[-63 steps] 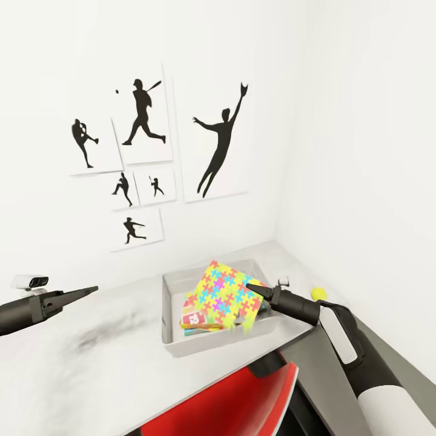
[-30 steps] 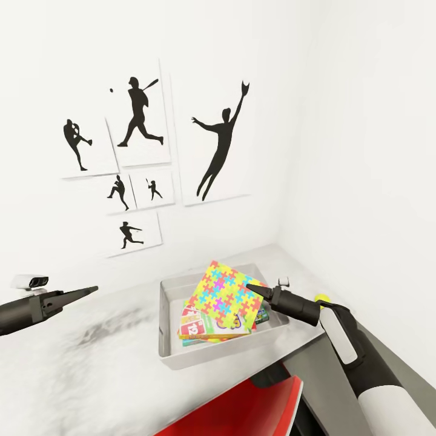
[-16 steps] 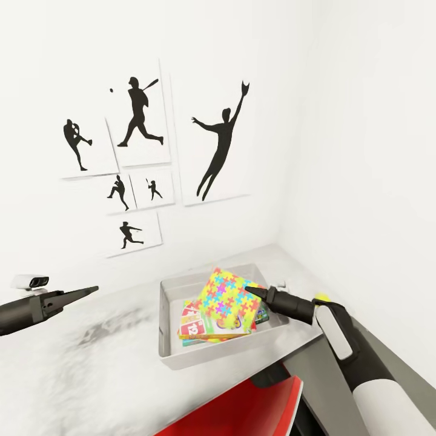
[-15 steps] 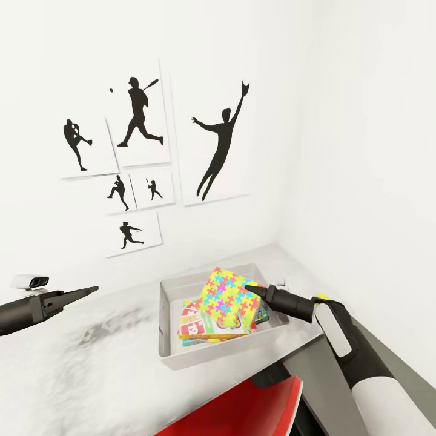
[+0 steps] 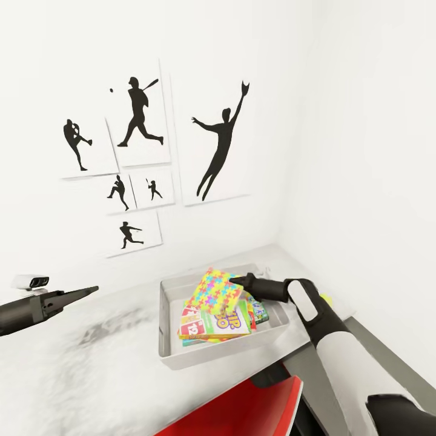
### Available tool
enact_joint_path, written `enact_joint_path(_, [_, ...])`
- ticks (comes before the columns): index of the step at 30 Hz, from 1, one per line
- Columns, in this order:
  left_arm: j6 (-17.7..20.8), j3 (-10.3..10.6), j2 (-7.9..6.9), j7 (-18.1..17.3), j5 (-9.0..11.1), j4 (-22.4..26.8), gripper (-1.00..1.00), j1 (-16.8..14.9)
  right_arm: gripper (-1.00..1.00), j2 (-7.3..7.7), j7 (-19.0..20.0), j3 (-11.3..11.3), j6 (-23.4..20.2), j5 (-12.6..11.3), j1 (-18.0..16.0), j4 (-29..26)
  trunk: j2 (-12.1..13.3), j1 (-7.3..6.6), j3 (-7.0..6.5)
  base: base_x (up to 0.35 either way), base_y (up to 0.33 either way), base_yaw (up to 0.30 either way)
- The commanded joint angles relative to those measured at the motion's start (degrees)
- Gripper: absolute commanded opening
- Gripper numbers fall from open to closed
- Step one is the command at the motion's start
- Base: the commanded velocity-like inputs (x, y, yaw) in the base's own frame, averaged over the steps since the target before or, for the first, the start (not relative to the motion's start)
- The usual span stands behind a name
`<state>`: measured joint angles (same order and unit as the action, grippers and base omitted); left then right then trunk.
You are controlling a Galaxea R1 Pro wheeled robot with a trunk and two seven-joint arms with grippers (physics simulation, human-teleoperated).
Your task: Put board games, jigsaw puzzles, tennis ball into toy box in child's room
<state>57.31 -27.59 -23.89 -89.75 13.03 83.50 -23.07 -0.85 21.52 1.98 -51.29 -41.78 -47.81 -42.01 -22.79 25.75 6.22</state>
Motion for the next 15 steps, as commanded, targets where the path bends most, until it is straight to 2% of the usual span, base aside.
enact_joint_path(1, [0.61,-0.01,-0.02,-0.25,-0.08,0.02,1.00,-0.04,-1.00,-0.75,-0.95,-0.05,0.43,0.20,-0.77,1.66,-0.13,0.03,0.13,0.000,0.000,0.000])
enact_joint_path(4, [0.61,0.00,-0.02,-0.25,-0.10,0.01,1.00,-0.04,-1.00,-2.44,-3.63,-0.05,1.76,0.25,-2.44,4.94,-0.13,0.03,0.13,0.000,0.000,0.000])
enact_joint_path(6, [0.61,0.00,-0.02,-0.25,-0.11,0.00,1.00,-0.04,-1.00,-2.85,-4.13,-0.05,2.02,0.27,-2.80,5.62,-0.13,0.03,0.13,0.000,0.000,0.000])
enact_joint_path(15, [0.61,0.00,-0.02,-0.25,-0.13,0.00,1.00,-0.04,-1.00,-3.38,-4.70,0.02,2.32,0.44,-3.15,6.64,-0.13,0.03,0.13,0.000,0.000,0.000])
